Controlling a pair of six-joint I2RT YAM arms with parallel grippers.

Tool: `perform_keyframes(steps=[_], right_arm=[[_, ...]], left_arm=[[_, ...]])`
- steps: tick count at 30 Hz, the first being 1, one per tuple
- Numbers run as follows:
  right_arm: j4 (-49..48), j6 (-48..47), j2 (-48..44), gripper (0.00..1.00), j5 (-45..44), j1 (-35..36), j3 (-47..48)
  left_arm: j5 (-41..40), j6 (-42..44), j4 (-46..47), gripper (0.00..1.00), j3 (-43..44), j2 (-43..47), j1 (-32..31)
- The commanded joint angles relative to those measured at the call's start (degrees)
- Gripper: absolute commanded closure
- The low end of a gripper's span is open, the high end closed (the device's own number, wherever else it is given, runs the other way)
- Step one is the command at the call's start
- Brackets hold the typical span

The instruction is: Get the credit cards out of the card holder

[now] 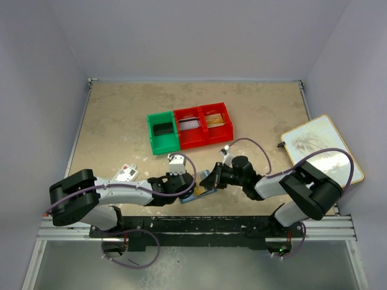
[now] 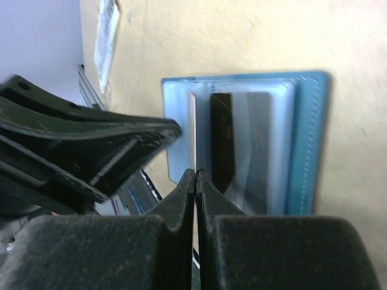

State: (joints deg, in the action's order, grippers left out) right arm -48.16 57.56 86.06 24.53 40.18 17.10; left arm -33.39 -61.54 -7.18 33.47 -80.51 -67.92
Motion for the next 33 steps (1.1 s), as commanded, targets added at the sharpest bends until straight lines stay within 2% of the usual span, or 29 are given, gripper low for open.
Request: perform_keyframes(steps=[1, 8, 20, 33], right_arm=[[-8.8, 4.3, 0.2, 0.99, -0.8, 0.6, -5.3], [-16.2, 6.6, 4.2, 0.91, 0.8, 0.7, -6.5], [-8.4, 1.5, 4.7, 0.78, 2.7, 0.8, -1.6], [1.7, -5.2, 4.1, 0.80, 3.8, 0.8, 2.5]], left_arm=[[2.5, 5.8, 5.1, 1.00, 1.0, 1.5, -0.2], [5.3, 6.9, 5.8, 0.99, 2.2, -1.0, -0.2], [6.3, 4.2, 5.7, 1.00, -0.5, -2.6, -0.4], [2.9, 2.5, 2.8, 1.00, -0.9, -1.3, -0.4]])
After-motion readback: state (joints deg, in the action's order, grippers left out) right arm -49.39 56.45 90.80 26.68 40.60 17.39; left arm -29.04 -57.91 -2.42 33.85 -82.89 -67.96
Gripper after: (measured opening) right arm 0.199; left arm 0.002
